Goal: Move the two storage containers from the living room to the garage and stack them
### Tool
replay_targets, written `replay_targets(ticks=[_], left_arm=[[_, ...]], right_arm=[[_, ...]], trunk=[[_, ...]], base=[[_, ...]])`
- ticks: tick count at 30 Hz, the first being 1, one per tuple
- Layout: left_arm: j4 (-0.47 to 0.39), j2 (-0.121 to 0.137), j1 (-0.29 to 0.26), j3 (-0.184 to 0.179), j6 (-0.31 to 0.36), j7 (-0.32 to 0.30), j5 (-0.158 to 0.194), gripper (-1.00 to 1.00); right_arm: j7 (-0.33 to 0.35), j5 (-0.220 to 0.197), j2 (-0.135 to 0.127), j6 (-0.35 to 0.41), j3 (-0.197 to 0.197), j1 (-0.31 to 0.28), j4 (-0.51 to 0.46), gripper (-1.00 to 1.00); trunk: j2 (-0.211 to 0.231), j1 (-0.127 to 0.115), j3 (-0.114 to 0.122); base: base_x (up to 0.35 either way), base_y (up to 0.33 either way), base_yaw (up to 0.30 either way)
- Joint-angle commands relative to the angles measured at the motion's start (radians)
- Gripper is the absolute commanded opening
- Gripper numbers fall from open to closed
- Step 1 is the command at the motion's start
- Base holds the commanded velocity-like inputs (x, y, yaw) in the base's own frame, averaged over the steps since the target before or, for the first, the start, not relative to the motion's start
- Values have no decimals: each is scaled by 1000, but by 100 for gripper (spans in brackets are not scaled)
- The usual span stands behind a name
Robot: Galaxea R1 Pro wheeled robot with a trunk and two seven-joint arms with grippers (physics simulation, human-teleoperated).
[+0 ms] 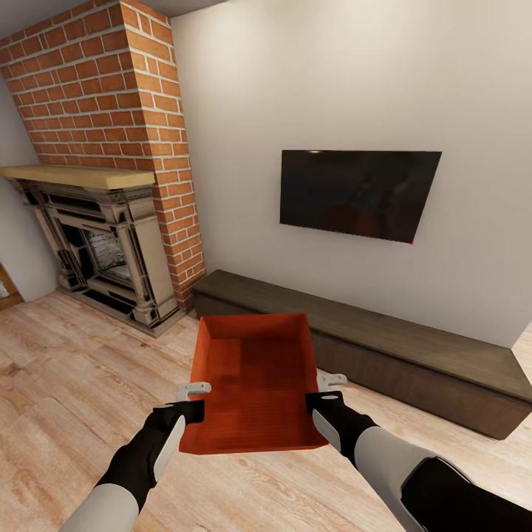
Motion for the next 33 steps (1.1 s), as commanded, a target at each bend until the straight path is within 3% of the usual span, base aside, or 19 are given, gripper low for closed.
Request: replay_targets(ticks=[1,8,33], left_arm=[[2,1,0,-2,8,15,-14,-100],[2,2,0,-2,8,14,-14,-100],[2,1,0,-1,8,15,-14,-100]], right_arm=[[-1,-3,0,5,18,-1,-19,-100],[1,-3,0,5,17,-1,-18,-100],[2,-3,0,5,17,-1,-18,-100]], trunk=[[-2,1,-2],[-2,1,-2],[-2,1,8]], base=[[0,0,0],[0,0,107],[0,0,296]])
